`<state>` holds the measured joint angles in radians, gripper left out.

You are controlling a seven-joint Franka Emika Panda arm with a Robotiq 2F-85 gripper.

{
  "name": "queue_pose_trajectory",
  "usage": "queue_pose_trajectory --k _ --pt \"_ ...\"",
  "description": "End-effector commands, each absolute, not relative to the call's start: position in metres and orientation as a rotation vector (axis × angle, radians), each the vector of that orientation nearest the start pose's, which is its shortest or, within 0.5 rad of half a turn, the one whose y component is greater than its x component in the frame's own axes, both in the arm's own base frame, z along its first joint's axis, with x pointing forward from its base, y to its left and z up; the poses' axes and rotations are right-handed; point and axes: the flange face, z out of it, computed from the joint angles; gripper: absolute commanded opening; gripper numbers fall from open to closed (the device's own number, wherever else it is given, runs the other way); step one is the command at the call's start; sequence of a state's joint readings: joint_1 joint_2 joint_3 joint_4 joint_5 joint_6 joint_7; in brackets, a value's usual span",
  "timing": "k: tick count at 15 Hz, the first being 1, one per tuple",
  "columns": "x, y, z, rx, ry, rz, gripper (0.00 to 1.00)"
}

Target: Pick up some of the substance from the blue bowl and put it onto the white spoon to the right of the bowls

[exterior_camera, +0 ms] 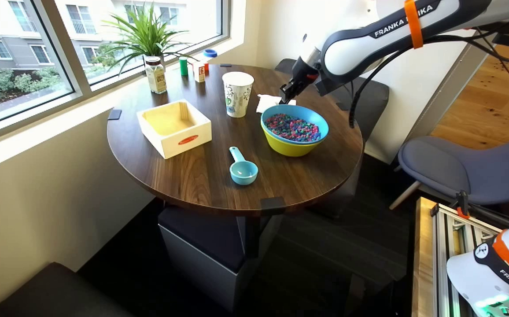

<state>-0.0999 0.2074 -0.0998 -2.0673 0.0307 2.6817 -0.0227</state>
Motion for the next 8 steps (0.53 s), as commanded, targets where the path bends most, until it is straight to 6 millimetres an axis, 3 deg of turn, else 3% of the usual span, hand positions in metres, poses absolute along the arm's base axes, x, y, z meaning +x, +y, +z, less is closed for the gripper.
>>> queue_pose_trajectory --k 1,3,5,7,8 --pt "0.6074 -0.1199 0.3732 -3.091 0.327 -0.660 0.24" --pt "0.6075 -0.1196 0.3737 -3.090 0.327 -0.661 0.37" --pt "0.6076 -0.1197 0.3742 -3.090 0.327 -0.663 0.35" --pt "0.6074 -0.1199 0.3754 -3.087 0.329 -0.667 0.39" --pt "0.6074 -0.1201 0.3772 -3.084 0.331 -0.673 0.51"
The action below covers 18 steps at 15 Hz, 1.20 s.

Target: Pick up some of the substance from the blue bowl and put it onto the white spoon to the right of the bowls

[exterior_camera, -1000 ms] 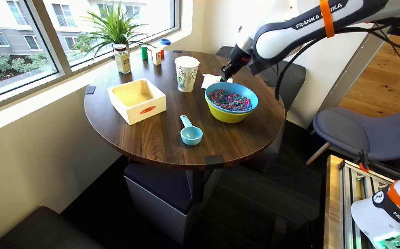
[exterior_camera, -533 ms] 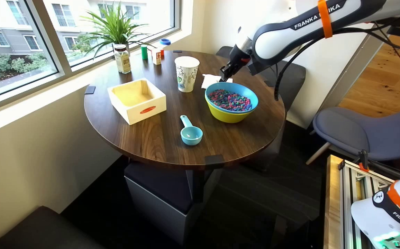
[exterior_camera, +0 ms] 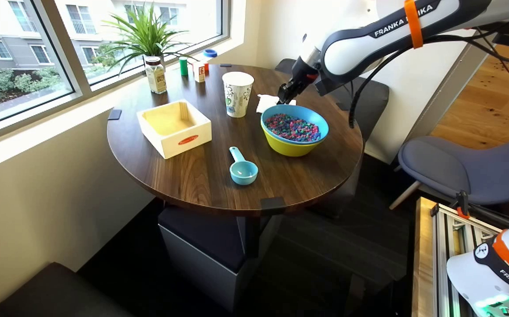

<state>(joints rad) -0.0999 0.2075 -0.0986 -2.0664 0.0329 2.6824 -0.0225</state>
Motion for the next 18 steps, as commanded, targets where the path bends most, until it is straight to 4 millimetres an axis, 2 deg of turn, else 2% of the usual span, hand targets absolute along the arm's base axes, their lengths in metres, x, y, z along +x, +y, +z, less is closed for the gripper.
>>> queue_pose_trajectory --k 1,3,7,12,18 --pt "0.607 -0.120 0.380 -3.080 0.331 -0.683 0.64" --pt "0.608 -0.120 0.387 -3.072 0.334 -0.707 0.72" --pt "0.607 -0.118 0.404 -3.059 0.334 -0.737 1.00" --pt "0.594 -0.105 0.437 -3.071 0.242 -0.729 1.00" --pt "0.567 -0.085 0.477 -3.106 -0.042 -0.603 1.00"
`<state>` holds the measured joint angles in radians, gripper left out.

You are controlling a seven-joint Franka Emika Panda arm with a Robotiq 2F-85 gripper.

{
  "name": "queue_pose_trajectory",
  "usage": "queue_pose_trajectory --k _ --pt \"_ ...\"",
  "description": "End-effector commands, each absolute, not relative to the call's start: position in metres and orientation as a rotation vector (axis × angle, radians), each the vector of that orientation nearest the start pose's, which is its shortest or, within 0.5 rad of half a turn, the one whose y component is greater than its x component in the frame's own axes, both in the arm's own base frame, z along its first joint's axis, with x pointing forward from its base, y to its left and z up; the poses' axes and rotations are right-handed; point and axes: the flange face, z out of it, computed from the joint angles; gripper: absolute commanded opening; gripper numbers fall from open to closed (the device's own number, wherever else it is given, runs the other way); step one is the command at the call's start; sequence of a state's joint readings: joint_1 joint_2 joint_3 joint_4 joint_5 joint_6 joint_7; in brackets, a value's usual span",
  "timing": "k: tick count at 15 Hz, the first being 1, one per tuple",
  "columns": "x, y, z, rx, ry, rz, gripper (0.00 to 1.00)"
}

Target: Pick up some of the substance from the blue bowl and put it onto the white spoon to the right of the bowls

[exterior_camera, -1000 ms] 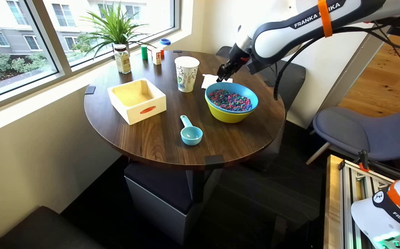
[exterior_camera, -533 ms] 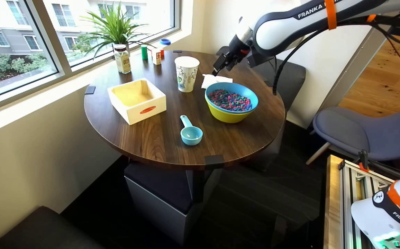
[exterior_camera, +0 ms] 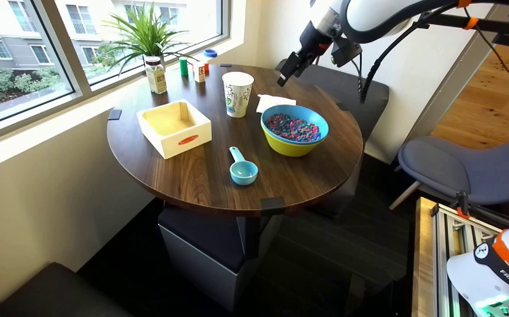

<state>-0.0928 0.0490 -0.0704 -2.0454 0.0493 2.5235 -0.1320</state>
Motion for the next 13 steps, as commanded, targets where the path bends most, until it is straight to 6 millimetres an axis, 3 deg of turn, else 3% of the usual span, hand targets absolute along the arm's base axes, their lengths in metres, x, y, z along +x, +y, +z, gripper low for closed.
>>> queue_pose_trajectory --k 1,5,6,13 --pt "0.562 -0.080 0.483 -3.106 -0.098 -0.581 1.00" --pt "0.541 -0.058 0.499 -3.099 -0.303 -0.518 1.00" --pt "0.559 -0.069 0.497 -3.113 -0.215 -0.549 1.00" --pt "0.548 -0.059 0.501 -3.108 -0.282 -0.543 1.00"
